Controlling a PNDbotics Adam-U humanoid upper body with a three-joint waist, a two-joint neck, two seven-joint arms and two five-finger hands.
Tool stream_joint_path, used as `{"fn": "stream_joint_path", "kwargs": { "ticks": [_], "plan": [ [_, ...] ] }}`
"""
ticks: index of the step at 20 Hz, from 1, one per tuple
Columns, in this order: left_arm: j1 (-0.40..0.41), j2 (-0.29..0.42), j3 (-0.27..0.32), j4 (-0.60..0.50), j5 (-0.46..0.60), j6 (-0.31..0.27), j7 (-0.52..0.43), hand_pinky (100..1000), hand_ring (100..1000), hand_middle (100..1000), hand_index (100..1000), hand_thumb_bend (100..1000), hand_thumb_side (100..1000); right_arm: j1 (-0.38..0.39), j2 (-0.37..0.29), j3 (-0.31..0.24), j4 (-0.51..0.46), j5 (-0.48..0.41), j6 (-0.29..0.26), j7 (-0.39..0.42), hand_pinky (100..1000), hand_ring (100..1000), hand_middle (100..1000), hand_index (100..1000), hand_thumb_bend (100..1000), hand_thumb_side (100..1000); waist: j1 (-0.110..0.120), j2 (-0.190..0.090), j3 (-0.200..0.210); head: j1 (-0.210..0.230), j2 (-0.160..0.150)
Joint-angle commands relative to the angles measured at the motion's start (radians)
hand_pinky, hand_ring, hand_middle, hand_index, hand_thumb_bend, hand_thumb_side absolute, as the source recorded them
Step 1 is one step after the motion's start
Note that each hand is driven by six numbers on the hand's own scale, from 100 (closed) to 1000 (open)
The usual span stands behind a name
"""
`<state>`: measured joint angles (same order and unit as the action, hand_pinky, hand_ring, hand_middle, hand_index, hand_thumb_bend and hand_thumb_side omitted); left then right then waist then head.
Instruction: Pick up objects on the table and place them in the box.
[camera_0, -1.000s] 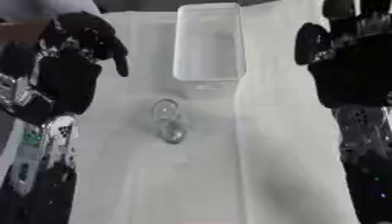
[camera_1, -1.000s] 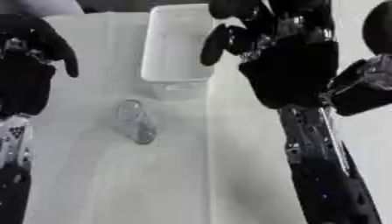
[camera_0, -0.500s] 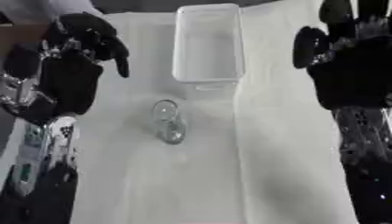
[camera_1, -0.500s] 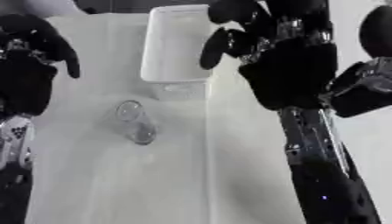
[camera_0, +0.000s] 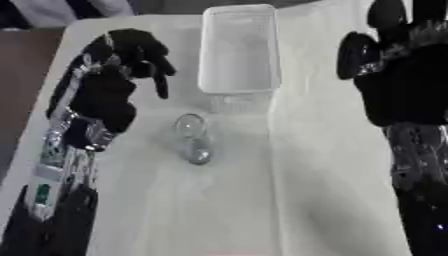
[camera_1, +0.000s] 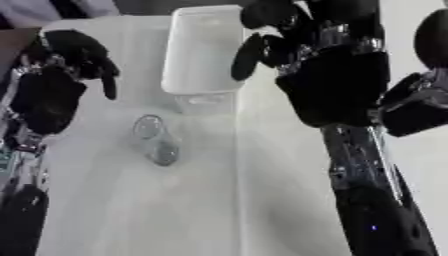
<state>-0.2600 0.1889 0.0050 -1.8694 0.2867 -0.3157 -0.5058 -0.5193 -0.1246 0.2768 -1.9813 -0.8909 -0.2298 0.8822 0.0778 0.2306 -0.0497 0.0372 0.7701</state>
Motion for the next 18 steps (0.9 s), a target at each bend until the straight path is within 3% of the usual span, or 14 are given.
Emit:
{"fn": "stream_joint_path", "kwargs": {
  "ticks": [1, 7, 18],
  "plan": [
    [-0.01, -0.003, -0.005, 0.016, -0.06, -0.011, -0.027, 418, 680, 723, 896, 420, 425, -0.012, -0.003, 0.004, -0.019, 0.007, -0.026, 0.025, 714, 859, 890, 817, 100, 888, 0.001, -0.009, -0.003, 0.012, 0.0],
    [-0.014, -0.013, 0.0, 0.056, -0.134, -0.038, -0.095, 488, 724, 747, 924, 434, 456, -0.014, -0.009, 0.008, -0.019, 0.015, -0.029, 0.025, 715, 860, 891, 817, 100, 888, 0.003, -0.003, -0.003, 0.012, 0.0],
    [-0.017, -0.021, 0.02, 0.062, -0.194, -0.062, -0.117, 511, 729, 747, 919, 429, 488, -0.022, -0.012, 0.015, -0.019, 0.021, -0.038, 0.025, 715, 855, 891, 814, 100, 888, 0.0, 0.006, 0.002, 0.01, 0.0]
  ]
}}
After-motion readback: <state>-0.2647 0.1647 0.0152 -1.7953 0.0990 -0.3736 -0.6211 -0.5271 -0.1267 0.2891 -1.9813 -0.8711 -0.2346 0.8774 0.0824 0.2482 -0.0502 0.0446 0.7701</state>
